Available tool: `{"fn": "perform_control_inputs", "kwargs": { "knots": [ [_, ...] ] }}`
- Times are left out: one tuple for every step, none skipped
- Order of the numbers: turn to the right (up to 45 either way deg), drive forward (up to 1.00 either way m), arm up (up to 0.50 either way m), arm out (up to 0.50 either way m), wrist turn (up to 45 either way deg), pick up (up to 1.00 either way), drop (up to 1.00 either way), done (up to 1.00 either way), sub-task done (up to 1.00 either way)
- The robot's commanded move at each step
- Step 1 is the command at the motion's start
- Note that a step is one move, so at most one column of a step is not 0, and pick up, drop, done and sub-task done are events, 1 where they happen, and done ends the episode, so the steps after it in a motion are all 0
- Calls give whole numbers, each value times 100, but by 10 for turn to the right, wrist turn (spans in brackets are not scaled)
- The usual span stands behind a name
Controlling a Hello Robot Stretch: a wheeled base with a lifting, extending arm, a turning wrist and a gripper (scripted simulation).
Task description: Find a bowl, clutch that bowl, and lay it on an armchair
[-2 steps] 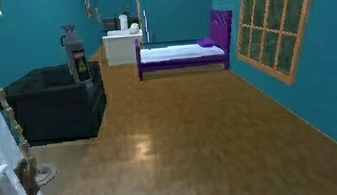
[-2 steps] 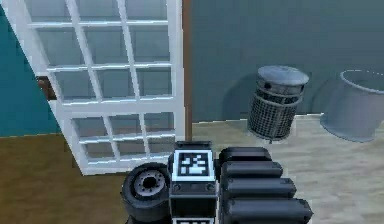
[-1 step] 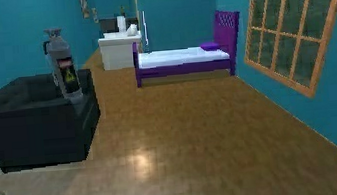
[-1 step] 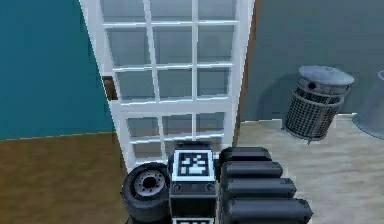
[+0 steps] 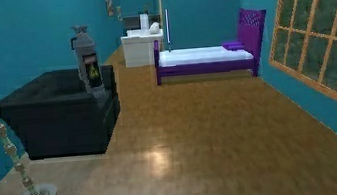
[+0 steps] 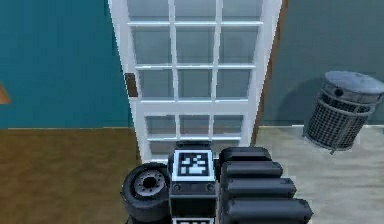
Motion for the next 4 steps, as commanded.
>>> {"fn": "perform_control_inputs", "kwargs": {
  "knots": [
    [0, 55, 0, 0, 0, 0, 0, 0, 0],
    [-90, 0, 0, 0, 0, 0, 0, 0, 0],
    [0, 100, 0, 0, 0, 0, 0, 0, 0],
    [-30, 0, 0, 0, 0, 0, 0, 0, 0]
  ]
}}
